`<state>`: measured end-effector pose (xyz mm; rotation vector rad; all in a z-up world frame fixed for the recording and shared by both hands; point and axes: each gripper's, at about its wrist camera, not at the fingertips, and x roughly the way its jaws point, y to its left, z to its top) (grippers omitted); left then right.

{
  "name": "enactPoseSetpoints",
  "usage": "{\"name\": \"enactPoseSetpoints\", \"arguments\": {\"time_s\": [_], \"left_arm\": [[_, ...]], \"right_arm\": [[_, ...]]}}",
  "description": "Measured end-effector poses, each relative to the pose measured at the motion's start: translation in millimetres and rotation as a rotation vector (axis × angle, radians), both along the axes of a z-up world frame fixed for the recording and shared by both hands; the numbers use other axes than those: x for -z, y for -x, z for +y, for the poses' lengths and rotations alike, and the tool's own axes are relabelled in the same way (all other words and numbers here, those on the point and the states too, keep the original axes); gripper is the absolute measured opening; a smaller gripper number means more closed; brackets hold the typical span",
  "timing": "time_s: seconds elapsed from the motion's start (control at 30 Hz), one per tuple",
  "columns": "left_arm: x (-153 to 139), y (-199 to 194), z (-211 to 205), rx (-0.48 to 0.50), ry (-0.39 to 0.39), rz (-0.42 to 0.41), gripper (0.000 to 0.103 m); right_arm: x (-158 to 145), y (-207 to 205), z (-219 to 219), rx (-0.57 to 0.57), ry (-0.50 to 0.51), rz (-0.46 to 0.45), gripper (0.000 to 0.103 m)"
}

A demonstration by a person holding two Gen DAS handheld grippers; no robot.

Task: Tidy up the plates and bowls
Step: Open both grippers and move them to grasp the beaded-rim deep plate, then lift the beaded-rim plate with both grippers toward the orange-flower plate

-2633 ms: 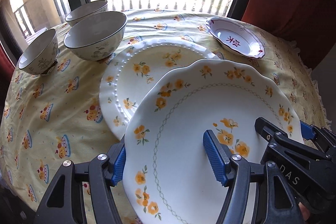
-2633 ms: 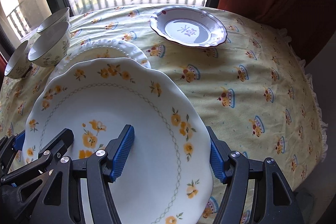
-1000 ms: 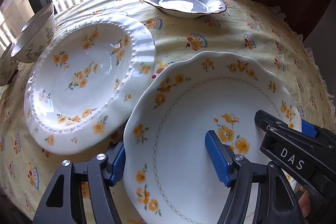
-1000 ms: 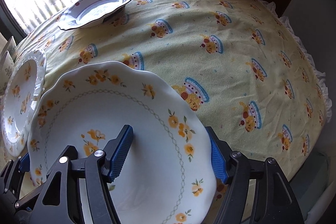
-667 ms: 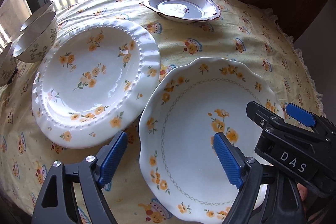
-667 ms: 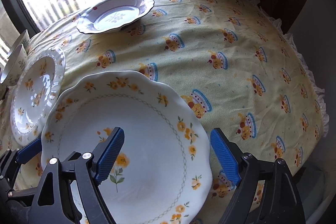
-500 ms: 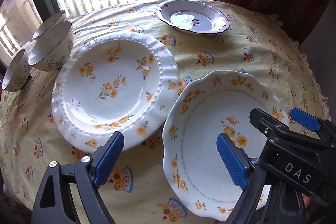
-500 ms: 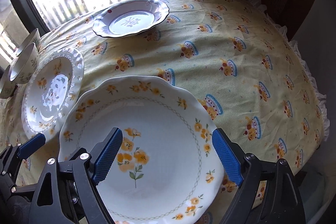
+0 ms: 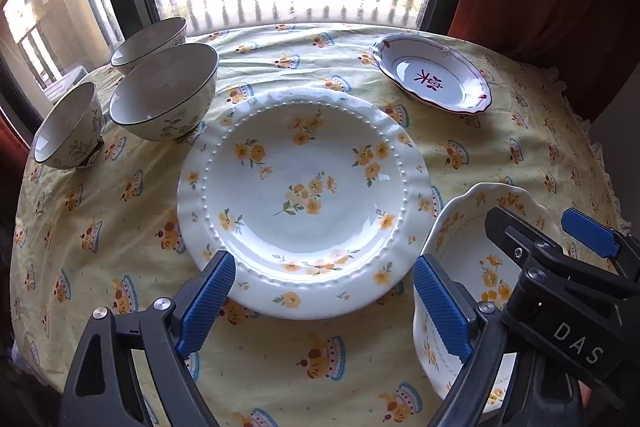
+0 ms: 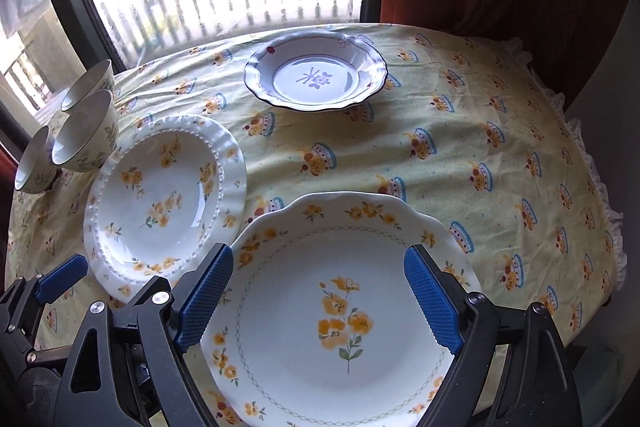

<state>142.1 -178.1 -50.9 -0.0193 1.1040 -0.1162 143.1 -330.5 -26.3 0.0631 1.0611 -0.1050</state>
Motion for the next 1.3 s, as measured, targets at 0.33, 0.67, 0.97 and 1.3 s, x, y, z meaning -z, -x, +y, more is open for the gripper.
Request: {"name": "enactPoseSetpoints", "arguments": {"time_s": [0.33,0.67,0.97,1.3], "left_arm": [[10.6,-34.5,41.7,-0.07,-0.019,0.024,0.091],[36.0,-69.4,64.6,-0.145,-0.018,0.054,0.089],[60.9,-79.7,66.4,-0.132,-0.016,0.112,0.075],[63.7,-89.0,62.4,-0.087,-0.019,0.111,0.076]], "right_arm": [[10.4,-40.9,42.2,-0.061,-0.047,0.03,0.089],[31.3,-87.6,61.1,-0.11,-0.024,0.045,0.089],[64.6,-111.9,69.6,-0.144,0.025,0.114,0.089],[79.7,-119.9,66.2,-0.081,-0.015,0.173,0.078]]}}
